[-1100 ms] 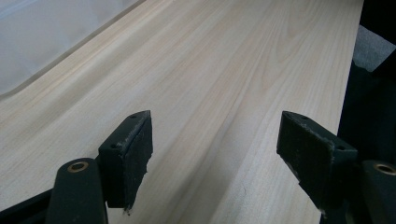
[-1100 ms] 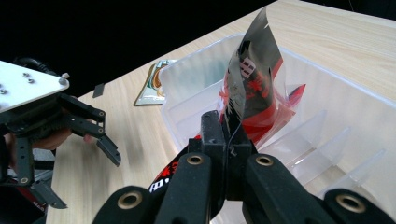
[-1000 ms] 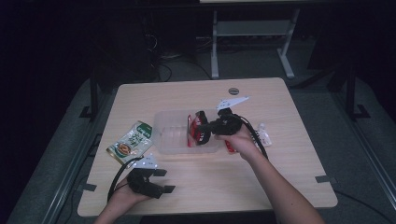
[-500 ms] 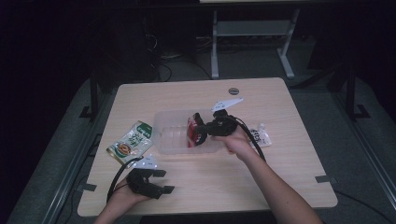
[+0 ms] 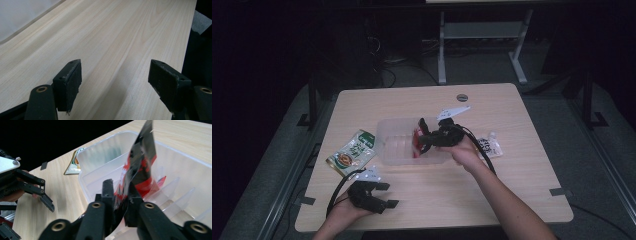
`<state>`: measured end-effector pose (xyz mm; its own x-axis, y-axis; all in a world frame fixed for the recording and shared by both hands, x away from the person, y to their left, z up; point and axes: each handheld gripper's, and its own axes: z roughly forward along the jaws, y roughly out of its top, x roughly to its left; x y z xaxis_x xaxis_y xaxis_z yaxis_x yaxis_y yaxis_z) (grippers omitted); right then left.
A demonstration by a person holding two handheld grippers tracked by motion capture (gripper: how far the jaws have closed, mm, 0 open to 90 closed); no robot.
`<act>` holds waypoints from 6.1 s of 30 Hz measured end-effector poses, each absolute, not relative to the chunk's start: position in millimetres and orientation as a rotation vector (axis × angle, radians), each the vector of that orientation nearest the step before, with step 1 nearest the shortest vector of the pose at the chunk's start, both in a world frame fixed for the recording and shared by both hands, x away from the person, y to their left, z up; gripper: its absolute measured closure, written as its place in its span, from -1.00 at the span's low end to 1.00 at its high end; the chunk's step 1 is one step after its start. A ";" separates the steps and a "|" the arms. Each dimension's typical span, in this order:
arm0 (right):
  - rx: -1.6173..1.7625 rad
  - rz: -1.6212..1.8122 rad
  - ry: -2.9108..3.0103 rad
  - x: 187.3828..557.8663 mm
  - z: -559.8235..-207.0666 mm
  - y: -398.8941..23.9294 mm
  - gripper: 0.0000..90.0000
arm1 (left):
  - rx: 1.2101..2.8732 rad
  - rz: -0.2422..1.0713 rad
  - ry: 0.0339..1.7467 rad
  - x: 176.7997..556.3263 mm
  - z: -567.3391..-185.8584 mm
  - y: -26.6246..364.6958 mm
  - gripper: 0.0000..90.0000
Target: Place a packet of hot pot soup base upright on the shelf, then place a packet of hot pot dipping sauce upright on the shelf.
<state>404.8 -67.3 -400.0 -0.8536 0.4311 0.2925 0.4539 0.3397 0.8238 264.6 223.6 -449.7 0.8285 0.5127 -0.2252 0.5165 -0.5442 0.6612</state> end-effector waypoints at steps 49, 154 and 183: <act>-0.921 -1.617 -2.667 374.6 -364.3 -121.8 -0.49 | 2.240 0.007 0.750 266.8 -447.8 227.9 -0.41; -0.938 -1.017 -2.944 382.8 -458.9 -156.1 1.00 | 2.269 0.021 0.721 269.5 -448.6 220.2 -0.41; -0.445 -0.989 -2.984 329.7 -455.8 -84.9 1.00 | 2.269 0.023 0.714 269.8 -448.1 219.9 -0.41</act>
